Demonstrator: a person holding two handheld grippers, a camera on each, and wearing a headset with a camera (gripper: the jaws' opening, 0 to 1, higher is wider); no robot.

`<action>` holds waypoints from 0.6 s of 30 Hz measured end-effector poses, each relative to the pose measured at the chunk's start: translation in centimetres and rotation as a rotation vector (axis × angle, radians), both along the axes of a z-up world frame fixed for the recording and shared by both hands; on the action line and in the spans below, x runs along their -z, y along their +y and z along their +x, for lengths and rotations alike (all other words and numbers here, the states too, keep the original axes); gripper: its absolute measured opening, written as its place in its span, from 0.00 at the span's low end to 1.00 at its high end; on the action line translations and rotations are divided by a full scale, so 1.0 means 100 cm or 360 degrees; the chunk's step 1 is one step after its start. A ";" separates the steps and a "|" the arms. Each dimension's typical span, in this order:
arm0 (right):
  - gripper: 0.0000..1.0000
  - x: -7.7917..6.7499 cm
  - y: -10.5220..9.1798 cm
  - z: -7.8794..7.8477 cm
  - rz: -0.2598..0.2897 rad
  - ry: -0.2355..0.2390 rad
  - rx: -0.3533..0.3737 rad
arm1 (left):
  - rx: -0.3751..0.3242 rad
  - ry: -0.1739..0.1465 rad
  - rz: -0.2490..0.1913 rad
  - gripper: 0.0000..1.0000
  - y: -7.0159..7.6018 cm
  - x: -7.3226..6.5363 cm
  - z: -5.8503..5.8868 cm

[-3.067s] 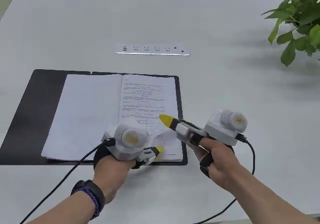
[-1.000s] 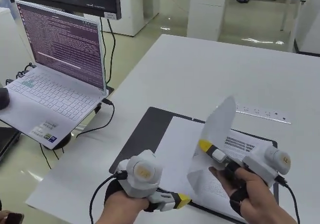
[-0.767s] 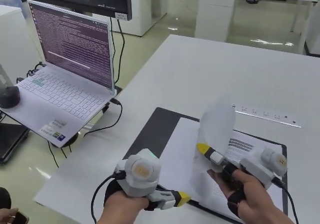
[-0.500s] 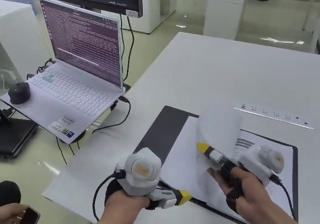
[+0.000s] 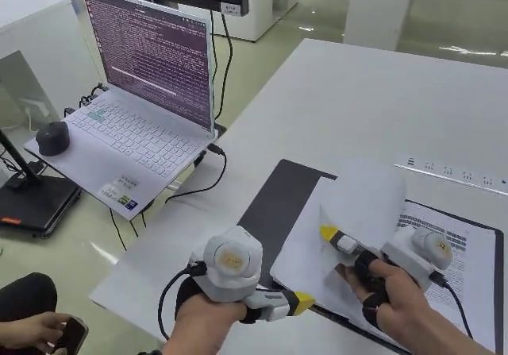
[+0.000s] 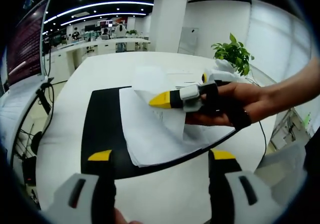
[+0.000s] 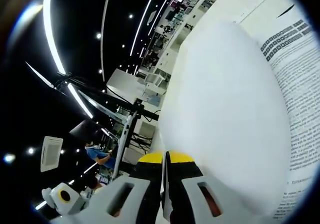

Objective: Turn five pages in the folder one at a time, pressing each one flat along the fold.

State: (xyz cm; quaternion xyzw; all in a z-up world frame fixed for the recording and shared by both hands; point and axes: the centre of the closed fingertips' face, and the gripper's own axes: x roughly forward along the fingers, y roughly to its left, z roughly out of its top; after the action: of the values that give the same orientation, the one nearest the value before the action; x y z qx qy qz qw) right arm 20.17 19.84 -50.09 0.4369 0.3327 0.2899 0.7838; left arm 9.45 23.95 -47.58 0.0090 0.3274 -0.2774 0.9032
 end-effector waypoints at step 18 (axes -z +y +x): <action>0.10 0.040 0.019 0.001 -0.0110 0.0120 0.0003 | -0.0097 0.0041 -0.0039 0.75 0.012 0.004 0.001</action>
State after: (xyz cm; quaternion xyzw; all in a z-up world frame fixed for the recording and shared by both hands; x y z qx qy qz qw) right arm 20.26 21.70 -54.11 0.4204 0.3716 0.2608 0.7856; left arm 9.51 25.12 -47.98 -0.0156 0.3357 -0.2538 0.9070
